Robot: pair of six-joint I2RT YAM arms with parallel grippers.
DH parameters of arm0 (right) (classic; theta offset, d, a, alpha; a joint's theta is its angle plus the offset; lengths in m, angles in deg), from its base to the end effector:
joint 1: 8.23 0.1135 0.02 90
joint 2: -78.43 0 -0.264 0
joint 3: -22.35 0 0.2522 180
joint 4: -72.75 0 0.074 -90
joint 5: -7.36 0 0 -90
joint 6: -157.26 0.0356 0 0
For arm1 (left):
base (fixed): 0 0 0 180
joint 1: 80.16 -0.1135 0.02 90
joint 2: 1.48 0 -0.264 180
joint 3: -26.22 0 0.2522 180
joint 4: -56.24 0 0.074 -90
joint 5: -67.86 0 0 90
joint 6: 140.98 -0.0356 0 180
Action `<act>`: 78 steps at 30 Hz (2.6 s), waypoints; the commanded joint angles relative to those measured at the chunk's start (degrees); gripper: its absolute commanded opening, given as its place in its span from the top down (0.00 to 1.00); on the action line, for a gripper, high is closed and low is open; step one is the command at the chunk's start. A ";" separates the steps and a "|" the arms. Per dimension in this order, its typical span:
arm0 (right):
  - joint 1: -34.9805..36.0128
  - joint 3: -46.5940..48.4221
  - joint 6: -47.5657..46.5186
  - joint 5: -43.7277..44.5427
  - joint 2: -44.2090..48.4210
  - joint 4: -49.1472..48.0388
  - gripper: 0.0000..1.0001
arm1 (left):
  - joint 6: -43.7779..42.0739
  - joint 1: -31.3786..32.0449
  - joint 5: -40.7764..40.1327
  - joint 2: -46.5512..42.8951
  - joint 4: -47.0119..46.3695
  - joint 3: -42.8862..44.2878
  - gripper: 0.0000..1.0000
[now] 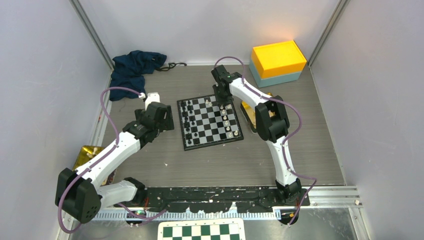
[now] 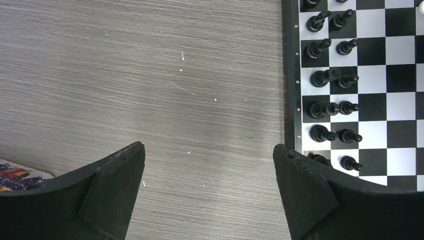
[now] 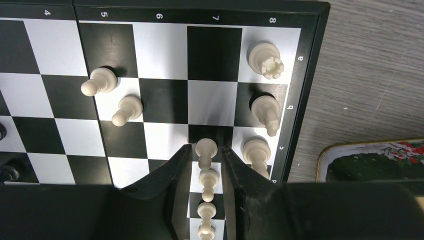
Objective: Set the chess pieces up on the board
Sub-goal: Place the chess piece on the chessboard, then pick up the chess piece from the chessboard.
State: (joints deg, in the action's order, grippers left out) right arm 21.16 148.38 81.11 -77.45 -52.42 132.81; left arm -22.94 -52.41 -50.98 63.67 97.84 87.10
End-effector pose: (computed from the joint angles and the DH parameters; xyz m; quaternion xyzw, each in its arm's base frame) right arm 0.4289 0.2379 0.1929 -0.1221 0.9674 0.0390 0.2182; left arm 0.2149 -0.0937 0.2588 -0.0958 0.8973 0.0338 0.4295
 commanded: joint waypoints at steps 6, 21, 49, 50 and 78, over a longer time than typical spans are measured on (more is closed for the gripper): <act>-0.33 1.42 -0.31 0.26 3.25 -1.36 0.66 | -0.11 -0.15 -0.43 -0.28 -1.90 1.67 0.00; 1.34 4.54 -2.62 1.11 5.44 -1.12 0.65 | 0.27 -0.15 -0.08 -1.05 -1.63 1.24 0.00; 3.57 14.97 -2.26 -3.36 -4.15 0.30 0.56 | 0.71 -0.15 0.20 -2.04 -1.83 0.26 0.00; 3.53 15.11 -2.26 -3.42 -4.37 0.24 0.55 | 0.73 -0.15 0.26 -2.04 -1.86 0.23 0.00; 3.94 17.06 -1.83 -4.05 -7.49 1.49 0.61 | 0.24 -0.15 -0.34 -2.04 -2.32 0.20 0.00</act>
State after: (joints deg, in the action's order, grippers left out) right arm 24.79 163.11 79.42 -81.25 -60.35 134.45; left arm -22.75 -52.41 -50.56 63.12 97.82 87.10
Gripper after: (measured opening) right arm 0.398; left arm 0.996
